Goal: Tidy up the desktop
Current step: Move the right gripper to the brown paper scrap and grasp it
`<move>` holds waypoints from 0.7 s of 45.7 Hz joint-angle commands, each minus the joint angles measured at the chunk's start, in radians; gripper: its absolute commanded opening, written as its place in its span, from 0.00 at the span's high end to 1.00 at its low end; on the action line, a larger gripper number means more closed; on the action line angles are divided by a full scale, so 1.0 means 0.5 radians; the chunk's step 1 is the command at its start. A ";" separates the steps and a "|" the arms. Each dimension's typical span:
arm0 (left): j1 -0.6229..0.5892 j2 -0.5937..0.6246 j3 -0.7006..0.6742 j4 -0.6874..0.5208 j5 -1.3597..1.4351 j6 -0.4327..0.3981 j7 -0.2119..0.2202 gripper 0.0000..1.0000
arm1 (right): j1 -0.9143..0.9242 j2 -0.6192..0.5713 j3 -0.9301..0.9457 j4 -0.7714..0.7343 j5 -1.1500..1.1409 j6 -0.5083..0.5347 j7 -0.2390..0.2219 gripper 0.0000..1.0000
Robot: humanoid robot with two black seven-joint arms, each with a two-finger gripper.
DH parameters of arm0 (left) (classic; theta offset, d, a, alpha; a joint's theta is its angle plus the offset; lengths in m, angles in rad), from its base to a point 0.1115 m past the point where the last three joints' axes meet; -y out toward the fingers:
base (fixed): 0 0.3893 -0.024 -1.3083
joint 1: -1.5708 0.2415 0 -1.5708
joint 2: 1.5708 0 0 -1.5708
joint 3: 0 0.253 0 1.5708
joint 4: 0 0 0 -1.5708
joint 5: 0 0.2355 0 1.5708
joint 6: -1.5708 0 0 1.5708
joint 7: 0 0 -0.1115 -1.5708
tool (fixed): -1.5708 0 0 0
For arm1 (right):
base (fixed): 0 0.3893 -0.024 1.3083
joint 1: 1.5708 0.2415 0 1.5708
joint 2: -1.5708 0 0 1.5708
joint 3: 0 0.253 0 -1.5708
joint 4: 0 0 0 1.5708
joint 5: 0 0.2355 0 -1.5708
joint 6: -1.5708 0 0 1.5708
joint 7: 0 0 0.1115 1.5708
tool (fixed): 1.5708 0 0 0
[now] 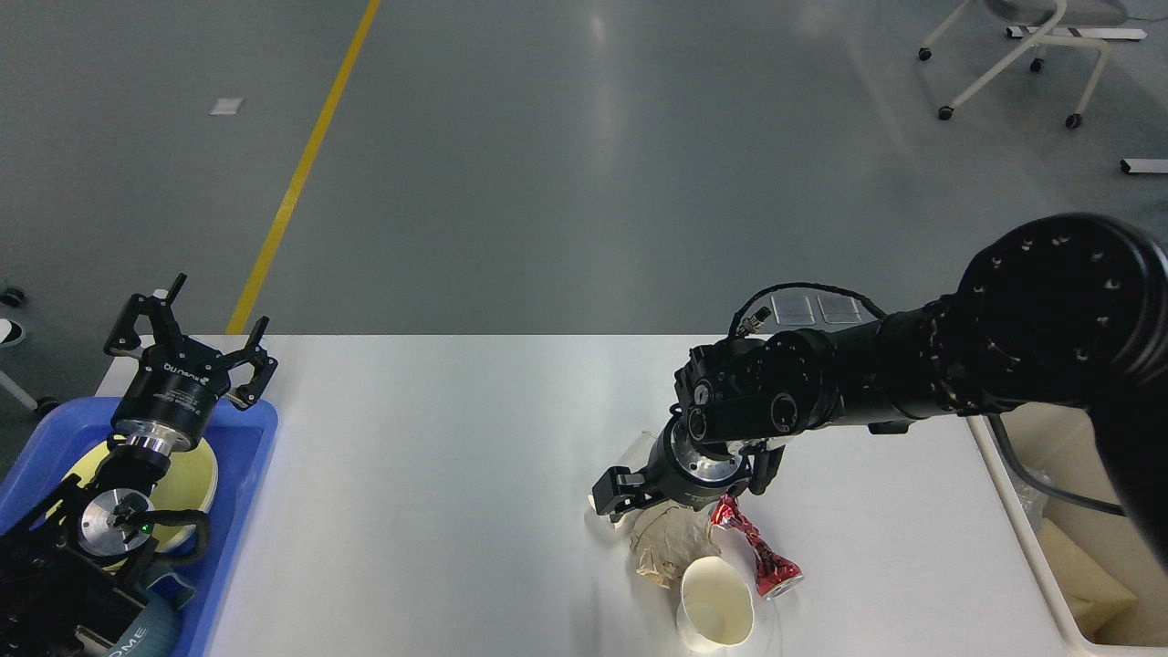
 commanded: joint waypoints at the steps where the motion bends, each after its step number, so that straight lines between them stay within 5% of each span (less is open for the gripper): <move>1: 0.000 0.000 0.000 0.000 0.000 0.000 0.000 0.04 | -0.091 0.034 -0.017 -0.057 -0.105 0.000 0.000 0.00; 32: 0.000 0.000 0.000 0.000 0.000 0.000 0.000 0.04 | -0.253 0.080 -0.029 -0.060 -0.284 -0.141 0.000 0.08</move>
